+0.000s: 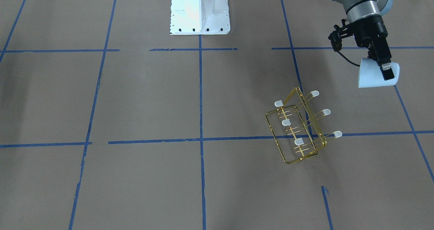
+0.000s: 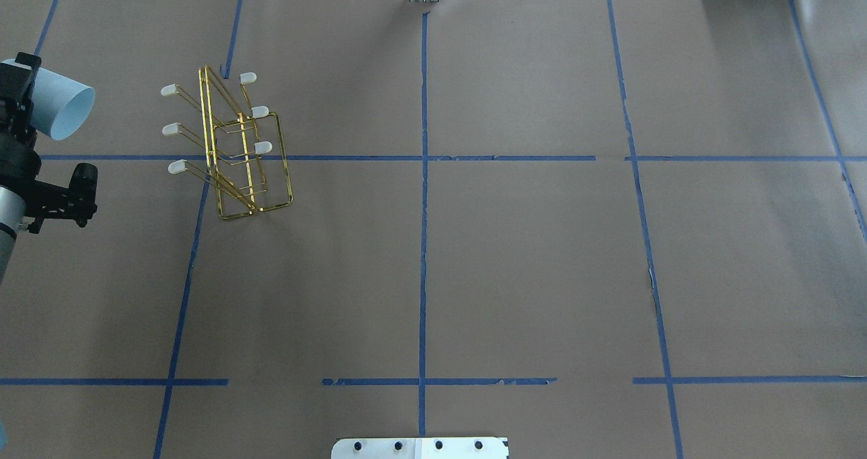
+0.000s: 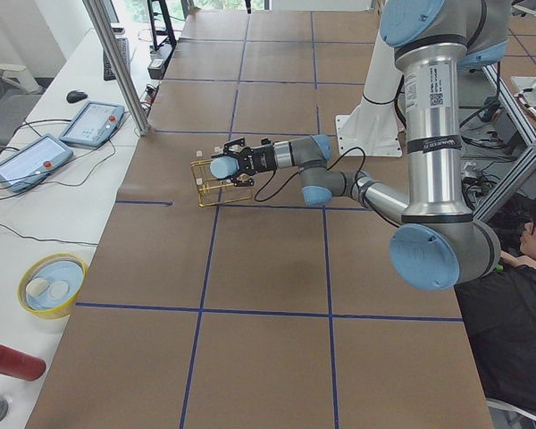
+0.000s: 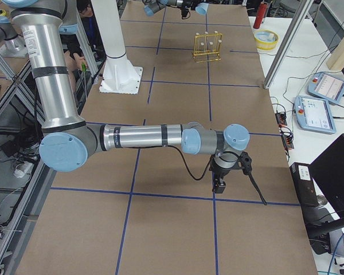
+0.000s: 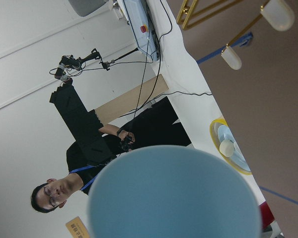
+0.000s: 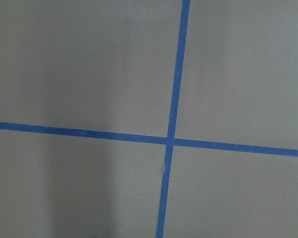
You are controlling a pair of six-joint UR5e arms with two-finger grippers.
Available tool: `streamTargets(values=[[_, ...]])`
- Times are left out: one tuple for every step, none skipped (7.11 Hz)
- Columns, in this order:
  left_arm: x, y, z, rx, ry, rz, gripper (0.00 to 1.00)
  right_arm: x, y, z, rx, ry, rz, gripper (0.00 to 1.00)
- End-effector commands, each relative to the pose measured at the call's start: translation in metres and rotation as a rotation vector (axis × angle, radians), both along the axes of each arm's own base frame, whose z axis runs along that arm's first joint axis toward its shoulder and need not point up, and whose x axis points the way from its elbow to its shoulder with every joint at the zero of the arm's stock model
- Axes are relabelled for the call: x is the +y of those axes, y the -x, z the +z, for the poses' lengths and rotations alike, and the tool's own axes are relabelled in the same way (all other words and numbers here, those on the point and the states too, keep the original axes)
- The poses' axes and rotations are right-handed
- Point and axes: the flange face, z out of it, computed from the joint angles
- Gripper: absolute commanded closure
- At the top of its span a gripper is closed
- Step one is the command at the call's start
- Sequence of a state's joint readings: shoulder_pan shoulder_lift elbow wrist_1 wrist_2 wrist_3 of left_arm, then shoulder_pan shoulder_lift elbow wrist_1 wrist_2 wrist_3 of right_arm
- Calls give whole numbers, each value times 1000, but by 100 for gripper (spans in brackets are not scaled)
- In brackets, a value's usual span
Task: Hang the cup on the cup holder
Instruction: 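Lift the cup with the left gripper and tilt it sideways, then carry the cup with the left gripper toward the gold rack's pegs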
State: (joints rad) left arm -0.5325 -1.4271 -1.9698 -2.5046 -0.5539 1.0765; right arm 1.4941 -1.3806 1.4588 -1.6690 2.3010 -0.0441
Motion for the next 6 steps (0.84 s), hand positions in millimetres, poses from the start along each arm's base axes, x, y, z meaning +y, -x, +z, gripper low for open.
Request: streamTargets(values=[[3, -8, 7, -118, 8, -53, 100, 0, 1, 0, 0, 0, -2, 0], [8, -16, 11, -214, 4, -66, 100, 0, 0, 0, 0, 0, 0, 0], [12, -22, 11, -261, -7, -77, 100, 0, 0, 0, 0, 0, 0, 0], [17, -34, 17, -288, -16, -85, 100, 0, 1, 0, 0, 0, -2, 0], [25, -52, 22, -318, -29, -81, 100, 0, 0, 0, 0, 0, 0, 0], [21, -62, 22, -324, -31, -83, 100, 0, 0, 0, 0, 0, 0, 0]])
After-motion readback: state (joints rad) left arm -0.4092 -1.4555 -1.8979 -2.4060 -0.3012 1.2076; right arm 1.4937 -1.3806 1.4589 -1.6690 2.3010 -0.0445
